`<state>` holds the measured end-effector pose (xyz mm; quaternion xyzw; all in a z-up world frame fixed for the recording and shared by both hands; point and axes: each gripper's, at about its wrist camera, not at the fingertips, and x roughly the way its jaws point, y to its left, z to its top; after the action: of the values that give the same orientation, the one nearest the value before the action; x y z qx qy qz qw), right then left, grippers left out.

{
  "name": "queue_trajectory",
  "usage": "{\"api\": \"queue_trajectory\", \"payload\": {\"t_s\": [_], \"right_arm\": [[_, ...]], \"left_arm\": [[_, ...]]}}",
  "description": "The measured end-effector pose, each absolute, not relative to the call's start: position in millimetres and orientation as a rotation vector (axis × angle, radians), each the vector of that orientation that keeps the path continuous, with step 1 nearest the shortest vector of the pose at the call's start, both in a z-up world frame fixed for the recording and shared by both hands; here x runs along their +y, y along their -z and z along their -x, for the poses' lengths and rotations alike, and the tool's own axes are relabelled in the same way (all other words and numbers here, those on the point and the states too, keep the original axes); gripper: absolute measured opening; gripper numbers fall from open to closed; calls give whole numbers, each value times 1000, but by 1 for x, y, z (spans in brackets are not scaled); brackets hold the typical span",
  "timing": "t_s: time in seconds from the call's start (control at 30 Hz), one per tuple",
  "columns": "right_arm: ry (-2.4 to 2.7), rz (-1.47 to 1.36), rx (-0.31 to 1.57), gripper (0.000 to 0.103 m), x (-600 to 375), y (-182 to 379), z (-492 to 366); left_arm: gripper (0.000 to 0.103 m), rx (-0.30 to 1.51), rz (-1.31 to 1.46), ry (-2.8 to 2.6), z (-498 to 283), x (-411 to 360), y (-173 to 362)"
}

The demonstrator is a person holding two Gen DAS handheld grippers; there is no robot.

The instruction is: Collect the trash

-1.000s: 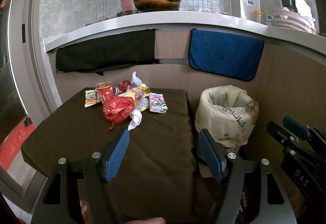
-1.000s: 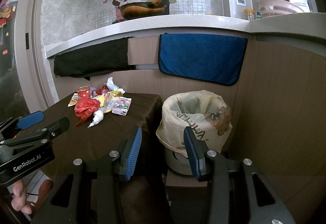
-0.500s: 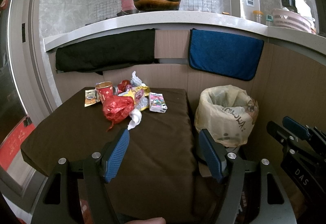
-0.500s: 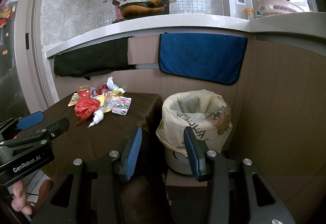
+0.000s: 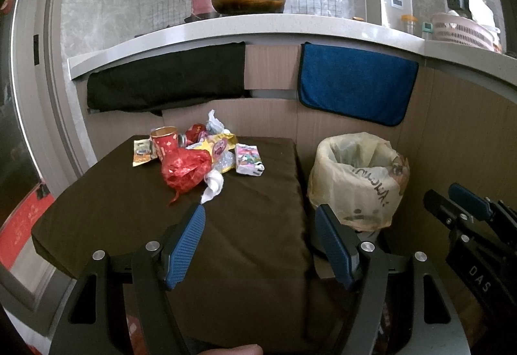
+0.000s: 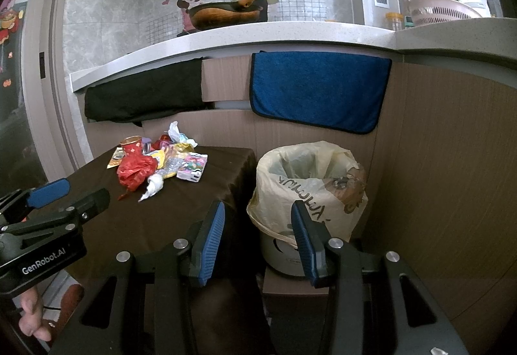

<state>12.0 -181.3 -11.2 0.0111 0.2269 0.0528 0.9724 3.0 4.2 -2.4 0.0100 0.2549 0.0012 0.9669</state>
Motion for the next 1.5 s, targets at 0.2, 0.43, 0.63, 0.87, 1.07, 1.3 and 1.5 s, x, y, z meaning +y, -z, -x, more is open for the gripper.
{"api": "queue_trajectory", "payload": {"t_s": [0.2,0.43,0.63,0.87,1.07,1.3,1.5], "right_arm": [[-106,-23,458,40,-181,11,-12],[-107,-23,459,40,-181,13,-12],[-105,-23,462,40,-182,15,-12],[-113,-22,471,40,-183,20,-21],[-120,21,471,40,-175,18,-57],[-185,13,458,40,-155,15,-124],[-228,35,511,40,-130,34,-174]], "left_arm": [[71,515,-20,-2,-1,1,4],[71,515,-18,-3,0,-2,5],[71,516,-18,-1,-1,0,5],[71,529,-18,22,-8,5,5],[68,540,49,47,-46,55,3],[67,617,316,15,-108,151,27],[67,635,341,61,-181,182,53]]}}
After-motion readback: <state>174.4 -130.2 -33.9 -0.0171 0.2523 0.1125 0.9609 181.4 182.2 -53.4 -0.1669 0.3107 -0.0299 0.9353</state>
